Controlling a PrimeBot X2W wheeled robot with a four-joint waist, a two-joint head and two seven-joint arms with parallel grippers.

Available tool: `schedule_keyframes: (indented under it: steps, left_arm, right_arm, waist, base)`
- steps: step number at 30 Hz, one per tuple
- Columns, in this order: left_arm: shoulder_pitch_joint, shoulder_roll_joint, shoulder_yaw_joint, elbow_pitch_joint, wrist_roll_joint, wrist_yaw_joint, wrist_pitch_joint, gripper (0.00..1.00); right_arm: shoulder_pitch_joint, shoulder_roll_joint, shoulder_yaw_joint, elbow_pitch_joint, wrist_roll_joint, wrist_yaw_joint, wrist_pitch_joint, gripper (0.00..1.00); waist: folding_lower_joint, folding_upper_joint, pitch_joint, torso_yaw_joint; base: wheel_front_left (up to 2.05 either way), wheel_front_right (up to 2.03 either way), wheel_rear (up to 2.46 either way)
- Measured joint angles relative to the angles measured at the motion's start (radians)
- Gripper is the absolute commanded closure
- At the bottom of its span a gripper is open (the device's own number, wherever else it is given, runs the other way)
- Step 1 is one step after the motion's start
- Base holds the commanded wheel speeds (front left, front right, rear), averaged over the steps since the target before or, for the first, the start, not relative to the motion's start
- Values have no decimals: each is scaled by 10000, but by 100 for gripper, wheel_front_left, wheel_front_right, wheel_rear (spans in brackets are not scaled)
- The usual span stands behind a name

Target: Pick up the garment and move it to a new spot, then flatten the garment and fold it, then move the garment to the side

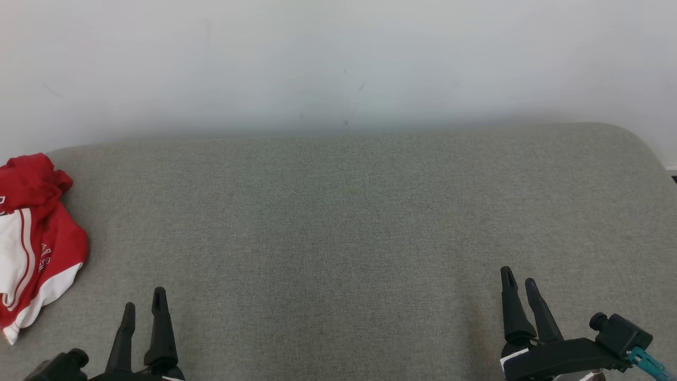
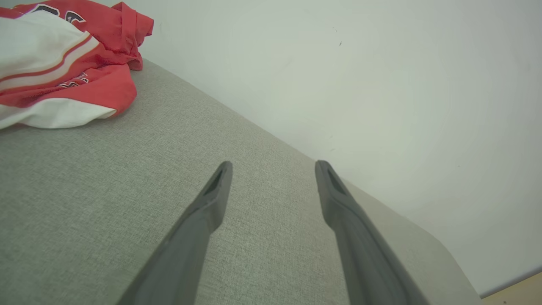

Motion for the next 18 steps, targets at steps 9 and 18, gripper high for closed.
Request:
schedule_keyframes:
  steps: [9, 18]
  left_arm:
    - [119, 127, -171, -127, 1231, 50, -238, 0]
    - [178, 280, -280, -268, 2119, 88, -489, 0]
  right_arm:
    - [83, -2, 0, -115, -1179, 0, -238, 0]
    - [138, -2, -33, -188, -2240, 0, -474, 0]
  waist:
    - [0, 0, 0, 7]
    - [0, 0, -19, 9]
  base:
    - [0, 0, 0]
    - [0, 0, 0]
